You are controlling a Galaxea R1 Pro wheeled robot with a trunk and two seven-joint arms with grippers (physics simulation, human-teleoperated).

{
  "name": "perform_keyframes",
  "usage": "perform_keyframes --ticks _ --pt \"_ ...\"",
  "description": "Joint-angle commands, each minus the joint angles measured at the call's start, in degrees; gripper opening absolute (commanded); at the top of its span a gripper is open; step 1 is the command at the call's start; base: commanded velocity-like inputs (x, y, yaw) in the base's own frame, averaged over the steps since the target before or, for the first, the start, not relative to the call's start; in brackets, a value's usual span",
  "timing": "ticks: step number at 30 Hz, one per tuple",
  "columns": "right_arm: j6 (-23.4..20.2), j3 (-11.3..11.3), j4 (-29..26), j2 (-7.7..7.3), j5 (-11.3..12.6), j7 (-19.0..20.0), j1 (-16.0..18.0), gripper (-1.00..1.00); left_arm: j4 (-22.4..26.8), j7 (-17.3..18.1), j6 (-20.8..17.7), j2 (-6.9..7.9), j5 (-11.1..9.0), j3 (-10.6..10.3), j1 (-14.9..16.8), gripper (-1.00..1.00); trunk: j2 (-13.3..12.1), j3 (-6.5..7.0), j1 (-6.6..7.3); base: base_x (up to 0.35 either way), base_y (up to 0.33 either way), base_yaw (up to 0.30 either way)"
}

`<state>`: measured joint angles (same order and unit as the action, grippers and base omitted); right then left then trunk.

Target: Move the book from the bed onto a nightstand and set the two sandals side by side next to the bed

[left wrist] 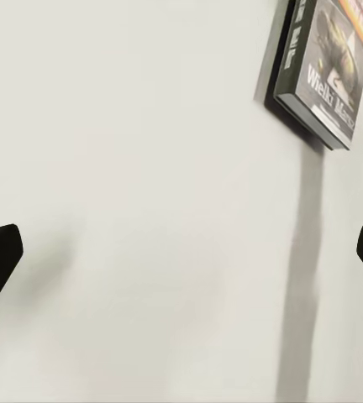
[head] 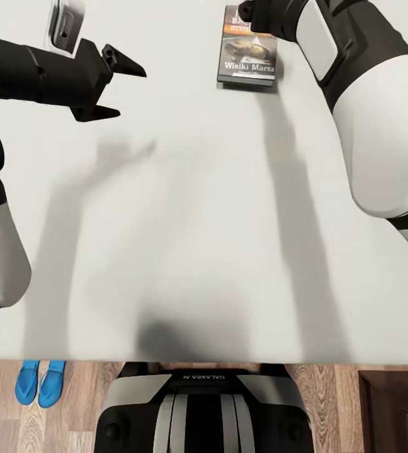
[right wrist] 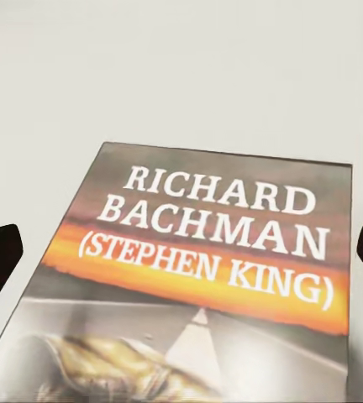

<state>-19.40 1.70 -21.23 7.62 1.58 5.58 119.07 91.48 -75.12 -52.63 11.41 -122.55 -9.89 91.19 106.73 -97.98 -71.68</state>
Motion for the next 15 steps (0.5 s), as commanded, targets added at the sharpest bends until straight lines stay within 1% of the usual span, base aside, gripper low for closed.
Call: perform_keyframes --ticks 1,7,9,10,11,15 --pt "-0.3 0.17 -0.18 0.0 0.09 0.12 0.01 1.0 0.08 -0.55 -0.39 0.02 -0.46 0.0 0.05 1.0 0.01 -0.02 -0.01 0.075 0.003 0.0" --pt "-0.29 0.08 -0.75 0.14 -0.72 -0.17 -0.09 1.0 0.15 -0.5 -0.35 0.02 -0.48 0.03 0.04 1.0 0.01 -0.02 -0.01 0.047 0.002 0.0" --pt "-0.29 -0.02 -1.3 0.29 -1.69 -0.72 -0.21 1.0 0.16 -0.5 -0.33 0.02 -0.49 0.04 0.04 1.0 0.01 -0.02 -0.01 0.022 0.001 0.0" --pt "-0.53 -0.29 -1.62 0.62 -1.84 -1.04 0.13 1.0 -0.17 -0.21 0.01 0.27 -0.82 0.22 -0.05 1.0 0.01 -0.02 -0.01 0.0 0.0 0.0" --pt "-0.55 -0.27 -1.94 0.95 -1.79 -1.24 0.46 1.0 -0.49 -0.21 0.23 0.27 -0.92 0.22 -0.05 1.0 0.01 -0.02 -0.01 0.0 0.0 0.0" --pt "-0.57 -0.26 -2.6 0.96 -1.74 -1.23 0.77 1.0 -0.79 -0.2 0.22 0.27 -0.92 0.22 -0.05 1.0 0.01 -0.02 -0.01 0.0 0.0 0.0"
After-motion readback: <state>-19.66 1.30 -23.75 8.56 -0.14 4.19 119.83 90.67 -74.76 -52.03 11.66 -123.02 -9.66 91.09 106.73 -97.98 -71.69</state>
